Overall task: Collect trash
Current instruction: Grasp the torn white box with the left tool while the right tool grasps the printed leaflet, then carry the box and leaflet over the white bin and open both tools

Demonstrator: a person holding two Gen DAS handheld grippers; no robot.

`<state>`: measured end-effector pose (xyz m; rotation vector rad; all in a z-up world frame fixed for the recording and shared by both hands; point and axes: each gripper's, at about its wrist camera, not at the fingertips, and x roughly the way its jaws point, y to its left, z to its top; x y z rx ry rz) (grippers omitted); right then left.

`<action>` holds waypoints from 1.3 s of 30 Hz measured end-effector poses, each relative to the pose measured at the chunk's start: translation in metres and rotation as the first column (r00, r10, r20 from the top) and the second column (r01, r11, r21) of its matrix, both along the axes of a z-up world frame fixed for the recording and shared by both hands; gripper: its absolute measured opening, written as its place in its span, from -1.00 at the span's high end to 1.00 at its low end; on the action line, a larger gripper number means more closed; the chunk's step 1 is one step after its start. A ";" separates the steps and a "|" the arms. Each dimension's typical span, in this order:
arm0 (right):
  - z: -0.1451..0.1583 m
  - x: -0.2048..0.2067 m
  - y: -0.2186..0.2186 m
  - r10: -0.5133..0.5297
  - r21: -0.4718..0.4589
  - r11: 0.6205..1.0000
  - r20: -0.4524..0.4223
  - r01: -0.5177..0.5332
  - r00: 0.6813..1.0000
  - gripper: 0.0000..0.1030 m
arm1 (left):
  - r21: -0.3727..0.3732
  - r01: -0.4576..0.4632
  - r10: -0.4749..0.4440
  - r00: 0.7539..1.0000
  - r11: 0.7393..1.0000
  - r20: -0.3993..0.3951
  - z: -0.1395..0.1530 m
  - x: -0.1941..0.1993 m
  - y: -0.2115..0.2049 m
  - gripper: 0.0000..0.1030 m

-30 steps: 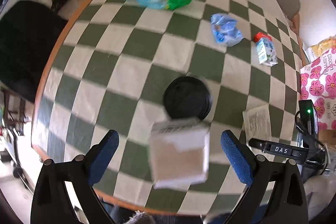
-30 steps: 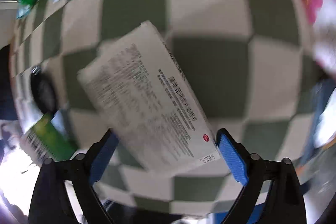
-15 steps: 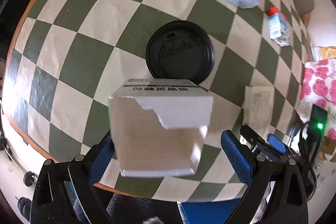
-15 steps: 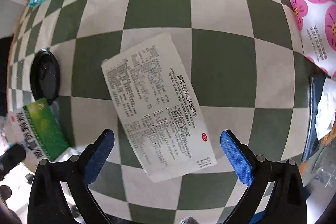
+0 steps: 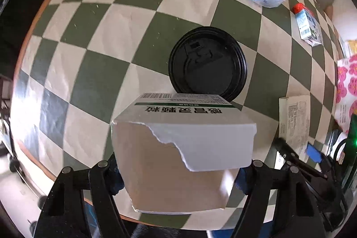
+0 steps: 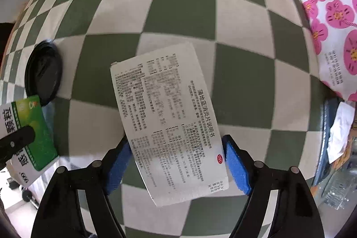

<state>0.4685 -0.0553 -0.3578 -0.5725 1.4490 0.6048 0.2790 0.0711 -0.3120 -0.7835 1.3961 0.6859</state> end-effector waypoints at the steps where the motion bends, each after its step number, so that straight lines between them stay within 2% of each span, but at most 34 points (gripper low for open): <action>1: 0.000 -0.004 0.002 0.007 -0.002 1.000 0.015 -0.007 1.000 -0.56 | 0.027 0.016 -0.016 1.000 1.000 -0.002 0.004 -0.002 -0.001 -0.41; 7: 0.002 -0.013 -0.009 -0.031 0.025 0.999 0.015 0.031 0.999 -0.56 | 0.124 0.072 -0.075 0.997 0.990 0.017 0.032 -0.014 -0.006 -0.41; 11: 0.014 -0.025 -0.019 -0.060 0.064 0.996 0.014 0.059 0.998 -0.56 | 0.177 0.102 -0.112 0.993 0.979 0.043 0.056 -0.030 -0.010 -0.41; 13: 0.025 -0.017 -0.033 -0.068 0.084 0.994 0.012 0.067 0.998 -0.56 | 0.199 0.115 -0.129 0.990 0.973 0.063 0.068 -0.043 -0.009 -0.41; 16: 0.042 -0.023 -0.053 -0.070 0.119 0.991 0.008 0.069 0.998 -0.56 | 0.211 0.115 -0.137 0.986 0.971 0.094 0.082 -0.065 -0.004 -0.41; 19: 0.079 -0.062 -0.047 -0.073 0.152 0.986 0.006 0.071 0.997 -0.56 | 0.218 0.107 -0.139 0.981 0.970 0.139 0.098 -0.097 -0.003 -0.41; 24: 0.112 -0.122 -0.068 -0.099 0.232 0.967 -0.020 0.101 0.995 -0.56 | 0.218 0.107 -0.152 0.968 0.970 0.202 0.117 -0.155 -0.008 -0.41; 27: 0.127 -0.175 -0.081 -0.116 0.282 0.952 -0.027 0.119 0.993 -0.56 | 0.207 0.143 -0.189 0.956 0.968 0.224 0.118 -0.210 -0.012 -0.41; 30: 0.140 -0.228 -0.103 -0.152 0.316 0.936 -0.042 0.157 0.988 -0.56 | 0.166 0.188 -0.222 0.950 0.968 0.218 0.102 -0.257 -0.017 -0.41; 33: 0.132 -0.284 -0.124 -0.205 0.317 0.924 -0.067 0.216 0.976 -0.56 | 0.097 0.245 -0.258 0.951 0.965 0.168 0.061 -0.299 -0.026 -0.41; 34: 0.127 -0.297 -0.128 -0.222 0.314 0.920 -0.081 0.237 0.972 -0.56 | 0.052 0.261 -0.266 0.954 0.964 0.139 0.036 -0.313 -0.030 -0.41; 36: 0.106 -0.331 -0.140 -0.258 0.286 0.916 -0.114 0.281 0.959 -0.56 | -0.003 0.270 -0.269 0.959 0.963 0.094 -0.002 -0.328 -0.035 -0.41; 37: 0.095 -0.341 -0.141 -0.269 0.271 0.916 -0.127 0.294 0.955 -0.56 | -0.041 0.278 -0.275 0.959 0.960 0.063 -0.031 -0.336 -0.038 -0.41; 39: 0.060 -0.366 -0.148 -0.292 0.216 0.922 -0.155 0.321 0.944 -0.56 | -0.074 0.282 -0.281 0.959 0.956 0.026 -0.069 -0.342 -0.042 -0.41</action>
